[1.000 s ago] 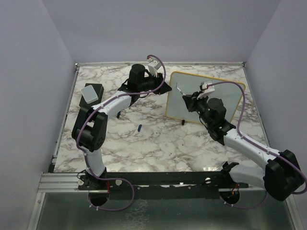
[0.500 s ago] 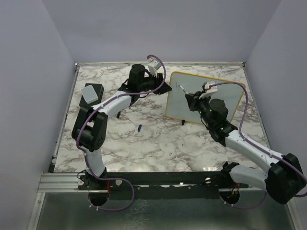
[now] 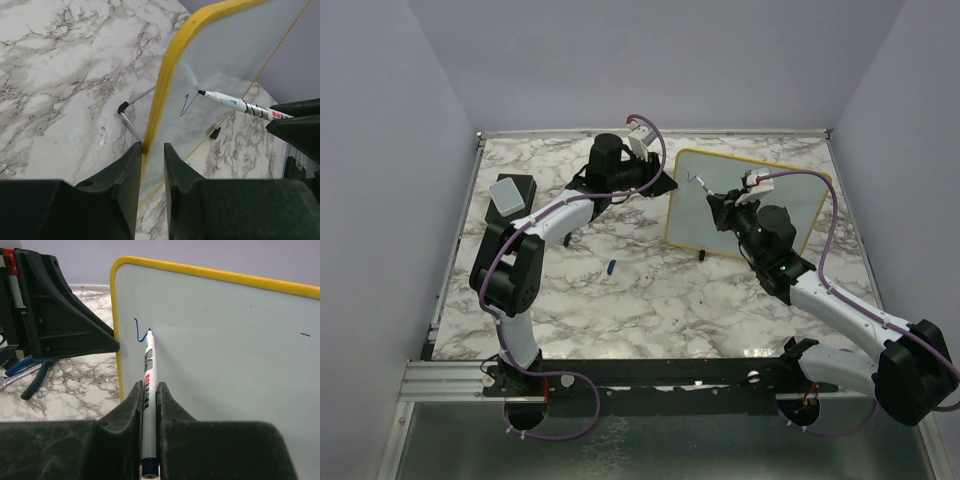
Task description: Write a sentence on the whiteboard
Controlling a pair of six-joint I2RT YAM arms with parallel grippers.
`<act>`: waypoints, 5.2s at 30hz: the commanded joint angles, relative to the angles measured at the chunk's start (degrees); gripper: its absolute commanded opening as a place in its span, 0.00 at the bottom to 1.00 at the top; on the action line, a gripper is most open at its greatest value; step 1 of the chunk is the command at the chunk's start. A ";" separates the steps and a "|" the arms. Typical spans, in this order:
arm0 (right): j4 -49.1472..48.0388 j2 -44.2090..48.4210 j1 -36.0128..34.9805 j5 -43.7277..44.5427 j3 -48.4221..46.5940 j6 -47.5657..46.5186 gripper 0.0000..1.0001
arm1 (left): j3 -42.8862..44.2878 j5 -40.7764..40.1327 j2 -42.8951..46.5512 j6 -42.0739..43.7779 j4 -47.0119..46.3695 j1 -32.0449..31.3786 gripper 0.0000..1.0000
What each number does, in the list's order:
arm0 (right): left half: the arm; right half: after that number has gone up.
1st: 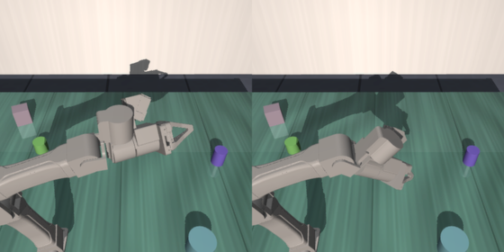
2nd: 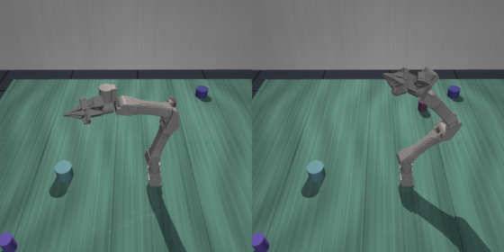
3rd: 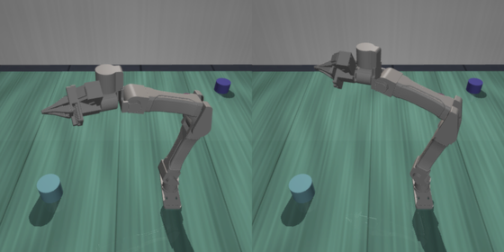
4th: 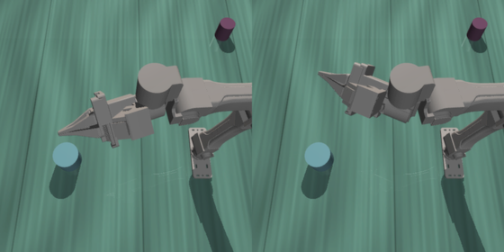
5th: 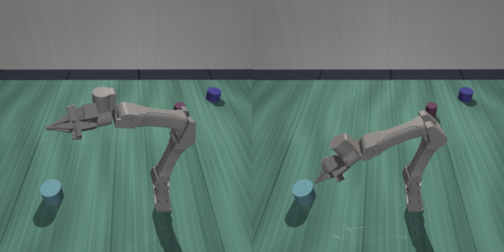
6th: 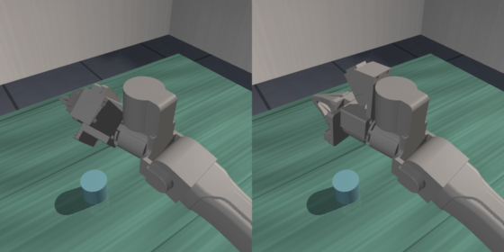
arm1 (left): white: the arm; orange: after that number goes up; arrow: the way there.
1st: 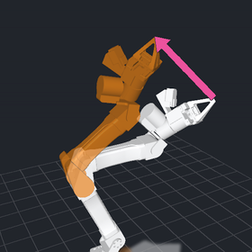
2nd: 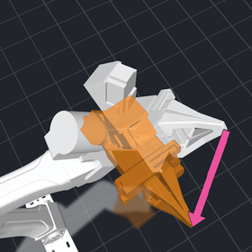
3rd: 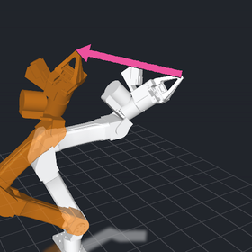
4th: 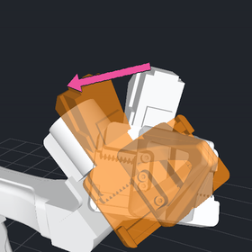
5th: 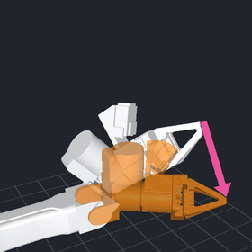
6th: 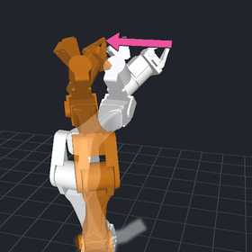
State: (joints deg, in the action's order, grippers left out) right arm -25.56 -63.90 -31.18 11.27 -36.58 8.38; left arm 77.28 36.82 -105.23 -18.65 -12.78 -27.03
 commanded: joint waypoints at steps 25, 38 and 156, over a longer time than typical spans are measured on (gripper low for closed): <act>2.56 2.69 -0.11 4.95 2.48 1.37 0.01 | 0.31 0.10 1.65 1.43 0.20 -0.20 0.24; 0.35 1.88 -0.11 7.42 -1.54 -2.24 0.01 | 0.33 0.12 1.78 1.60 0.41 -0.22 0.22; 5.33 5.91 -0.11 8.59 3.01 -3.19 0.01 | 0.57 0.02 2.88 3.05 1.94 -0.58 0.11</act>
State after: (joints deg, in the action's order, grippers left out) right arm -20.36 -58.33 -31.51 17.12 -34.33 4.64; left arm 77.28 35.53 -105.01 -16.43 -11.64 -27.11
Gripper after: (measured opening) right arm 0.100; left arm 0.122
